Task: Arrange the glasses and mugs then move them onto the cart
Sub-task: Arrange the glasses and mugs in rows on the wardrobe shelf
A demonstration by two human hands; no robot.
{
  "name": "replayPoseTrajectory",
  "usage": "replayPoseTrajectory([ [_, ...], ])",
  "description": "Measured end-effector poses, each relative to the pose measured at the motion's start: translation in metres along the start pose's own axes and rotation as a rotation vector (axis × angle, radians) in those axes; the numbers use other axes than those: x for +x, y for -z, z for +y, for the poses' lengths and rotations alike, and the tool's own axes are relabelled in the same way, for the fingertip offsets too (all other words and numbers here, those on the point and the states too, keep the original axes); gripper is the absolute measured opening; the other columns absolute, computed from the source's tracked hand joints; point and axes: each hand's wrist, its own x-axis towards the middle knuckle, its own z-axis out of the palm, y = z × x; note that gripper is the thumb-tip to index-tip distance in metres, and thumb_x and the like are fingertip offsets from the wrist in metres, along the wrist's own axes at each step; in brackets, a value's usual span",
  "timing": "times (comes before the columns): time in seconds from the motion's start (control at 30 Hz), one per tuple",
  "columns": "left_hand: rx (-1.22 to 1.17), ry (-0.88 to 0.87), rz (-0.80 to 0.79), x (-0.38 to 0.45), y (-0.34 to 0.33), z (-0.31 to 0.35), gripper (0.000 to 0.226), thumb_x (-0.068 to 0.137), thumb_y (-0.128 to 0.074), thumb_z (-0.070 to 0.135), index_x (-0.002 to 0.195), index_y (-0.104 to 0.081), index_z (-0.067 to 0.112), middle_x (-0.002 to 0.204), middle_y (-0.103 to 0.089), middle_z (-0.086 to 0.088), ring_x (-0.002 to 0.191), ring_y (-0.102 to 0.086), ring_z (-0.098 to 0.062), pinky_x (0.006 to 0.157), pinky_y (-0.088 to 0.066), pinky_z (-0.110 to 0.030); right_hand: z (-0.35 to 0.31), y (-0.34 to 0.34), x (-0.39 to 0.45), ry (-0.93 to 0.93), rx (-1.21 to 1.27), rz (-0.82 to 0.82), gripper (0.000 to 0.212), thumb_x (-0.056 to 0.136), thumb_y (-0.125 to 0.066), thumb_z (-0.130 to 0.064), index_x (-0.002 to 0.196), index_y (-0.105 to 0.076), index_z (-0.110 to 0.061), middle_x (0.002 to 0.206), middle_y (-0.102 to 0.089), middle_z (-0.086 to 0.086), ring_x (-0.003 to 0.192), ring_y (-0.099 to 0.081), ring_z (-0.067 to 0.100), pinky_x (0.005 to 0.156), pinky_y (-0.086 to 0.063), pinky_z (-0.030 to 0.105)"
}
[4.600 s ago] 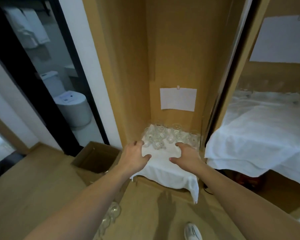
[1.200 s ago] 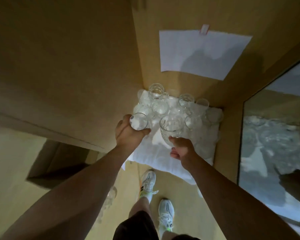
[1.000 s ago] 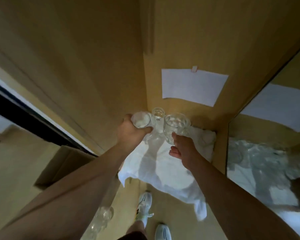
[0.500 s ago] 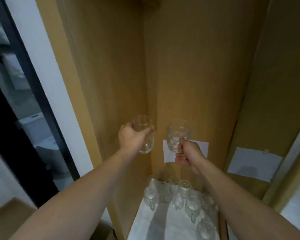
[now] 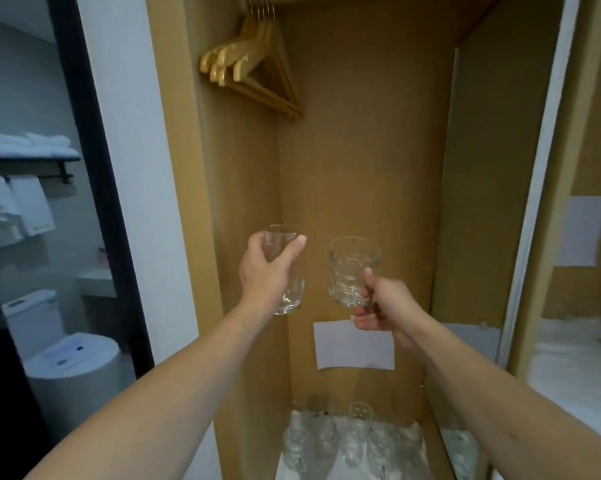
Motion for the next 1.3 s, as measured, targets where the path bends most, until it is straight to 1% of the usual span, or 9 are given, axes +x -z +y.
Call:
replayPoseTrajectory([
  [0.13,-0.118,0.020,-0.050,-0.028,-0.002,0.001,0.049,0.080,-0.081,0.050,0.115,-0.060,0.023,0.108,-0.071,0.007,0.097,-0.065,-0.004,0.075,-0.043,-0.009,0.009,0.006,-0.046,0.017,0.006,0.097,0.038,0.103,-0.050,-0.045,0.088,-0.050,-0.010,0.080,-0.056,0.018,0.068,-0.049,0.027,0.067,-0.050,0.040],
  [0.2,-0.178,0.037,-0.061,-0.041,-0.009,0.004,0.042,0.082,-0.079,0.049,0.108,-0.060,0.022,0.099,-0.070,0.006,0.083,-0.062,-0.005,0.066,-0.041,-0.008,0.014,0.011,-0.067,0.014,-0.006,0.152,0.037,0.104,-0.050,-0.043,0.088,-0.049,-0.010,0.079,-0.054,0.019,0.068,-0.049,0.028,0.067,-0.046,0.041],
  [0.33,-0.219,0.057,-0.126,-0.069,-0.028,0.003,0.033,0.083,-0.076,0.055,0.092,-0.058,0.029,0.088,-0.066,0.005,0.077,-0.062,-0.011,0.070,-0.047,-0.024,0.015,0.025,-0.106,0.006,-0.049,0.259,0.038,0.104,-0.051,-0.042,0.089,-0.053,-0.006,0.080,-0.054,0.021,0.064,-0.055,0.028,0.058,-0.053,0.037],
  [0.53,-0.242,0.097,-0.230,-0.111,-0.050,0.014,0.046,0.071,-0.073,0.074,0.093,-0.062,0.035,0.082,-0.072,0.004,0.079,-0.070,-0.022,0.079,-0.059,-0.054,0.011,0.057,-0.154,0.048,-0.099,0.346,0.042,0.103,-0.052,-0.042,0.079,-0.054,-0.009,0.078,-0.063,0.025,0.064,-0.061,0.032,0.072,-0.060,0.049],
  [0.7,-0.195,0.062,-0.257,-0.146,-0.076,0.039,0.043,0.077,-0.072,0.068,0.096,-0.063,0.030,0.081,-0.071,0.009,0.078,-0.068,-0.013,0.082,-0.058,-0.047,0.010,0.101,-0.177,0.064,-0.048,0.365,0.039,0.103,-0.054,-0.041,0.082,-0.047,-0.009,0.075,-0.059,0.022,0.061,-0.057,0.028,0.059,-0.056,0.037],
  [0.87,-0.198,0.057,-0.276,-0.191,-0.119,0.062,0.050,0.071,-0.066,0.075,0.093,-0.062,0.030,0.080,-0.070,0.010,0.076,-0.067,-0.011,0.080,-0.058,-0.046,0.016,0.168,-0.198,0.049,-0.059,0.361,0.042,0.100,-0.056,-0.045,0.080,-0.050,-0.008,0.073,-0.062,0.025,0.061,-0.059,0.032,0.062,-0.057,0.038],
  [1.0,-0.203,0.085,-0.270,-0.227,-0.159,0.079,0.052,0.067,-0.066,0.078,0.089,-0.059,0.032,0.073,-0.067,0.009,0.069,-0.065,-0.015,0.079,-0.059,-0.051,0.020,0.229,-0.217,0.009,-0.024,0.356,0.040,0.099,-0.057,-0.045,0.081,-0.045,-0.011,0.075,-0.050,0.021,0.071,-0.043,0.032,0.066,-0.042,0.040],
  [1.1,-0.195,0.085,-0.253,-0.254,-0.187,0.090,0.043,0.076,-0.069,0.070,0.089,-0.058,0.031,0.079,-0.068,0.010,0.079,-0.068,-0.019,0.080,-0.057,-0.046,0.026,0.273,-0.226,-0.004,-0.041,0.357,0.040,0.099,-0.056,-0.046,0.082,-0.045,-0.012,0.077,-0.046,0.021,0.072,-0.041,0.031,0.061,-0.041,0.037],
  [1.3,-0.169,0.115,-0.249,-0.302,-0.228,0.107,0.040,0.080,-0.068,0.068,0.091,-0.060,0.031,0.083,-0.070,0.005,0.079,-0.067,-0.016,0.072,-0.054,-0.037,0.026,0.335,-0.240,-0.038,-0.048,0.363,0.041,0.099,-0.057,-0.047,0.085,-0.048,-0.010,0.081,-0.045,0.019,0.071,-0.044,0.031,0.060,-0.043,0.035],
])
